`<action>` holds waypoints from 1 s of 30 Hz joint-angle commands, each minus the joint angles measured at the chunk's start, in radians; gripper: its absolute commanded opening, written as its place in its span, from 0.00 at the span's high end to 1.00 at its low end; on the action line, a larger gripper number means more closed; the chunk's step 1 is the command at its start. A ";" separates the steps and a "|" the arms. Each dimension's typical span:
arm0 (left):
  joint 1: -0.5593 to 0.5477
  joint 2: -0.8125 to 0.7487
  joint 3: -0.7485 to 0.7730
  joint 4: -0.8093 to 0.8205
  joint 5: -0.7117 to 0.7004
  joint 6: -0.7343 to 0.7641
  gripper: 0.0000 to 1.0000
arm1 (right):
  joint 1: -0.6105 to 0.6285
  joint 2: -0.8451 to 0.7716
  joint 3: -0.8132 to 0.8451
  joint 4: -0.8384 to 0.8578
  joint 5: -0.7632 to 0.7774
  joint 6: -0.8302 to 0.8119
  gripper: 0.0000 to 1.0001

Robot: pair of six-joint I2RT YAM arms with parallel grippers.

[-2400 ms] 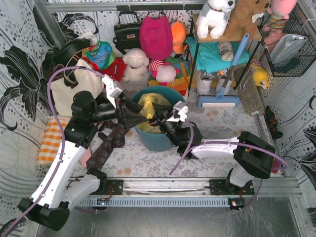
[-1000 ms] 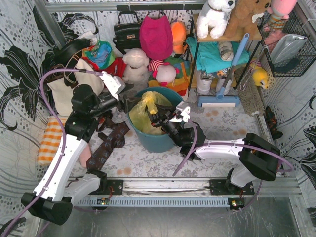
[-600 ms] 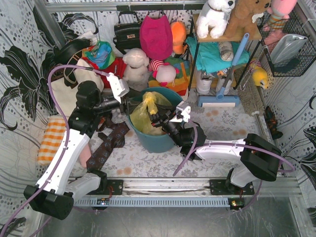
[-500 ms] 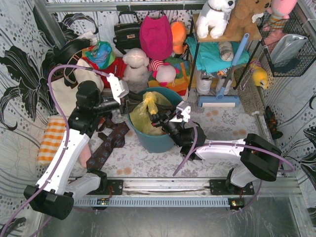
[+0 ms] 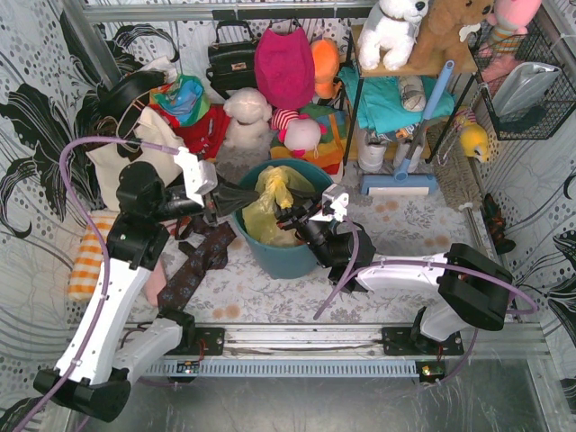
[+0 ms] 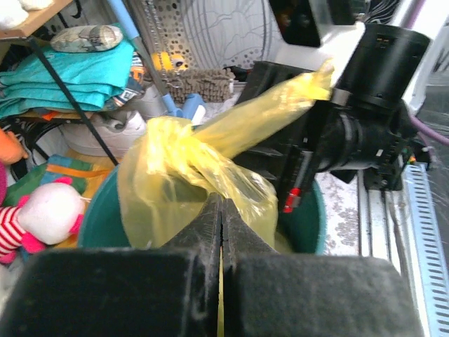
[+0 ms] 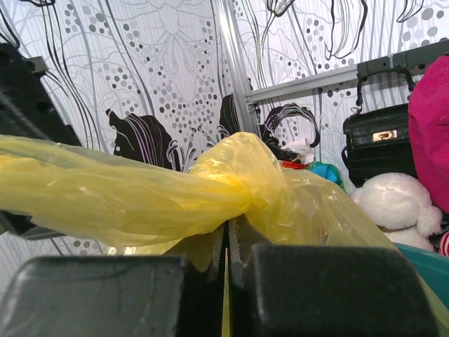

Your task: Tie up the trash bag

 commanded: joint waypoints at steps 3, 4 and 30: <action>-0.002 -0.053 -0.078 0.054 0.053 -0.103 1.00 | 0.004 0.026 0.035 0.042 0.017 -0.022 1.00; -0.002 -0.059 -0.083 0.049 0.053 -0.105 1.00 | 0.004 0.027 0.035 0.044 0.020 -0.021 1.00; 0.050 0.166 0.170 -0.103 -0.065 0.022 0.34 | 0.004 -0.006 0.031 0.013 -0.007 -0.011 1.00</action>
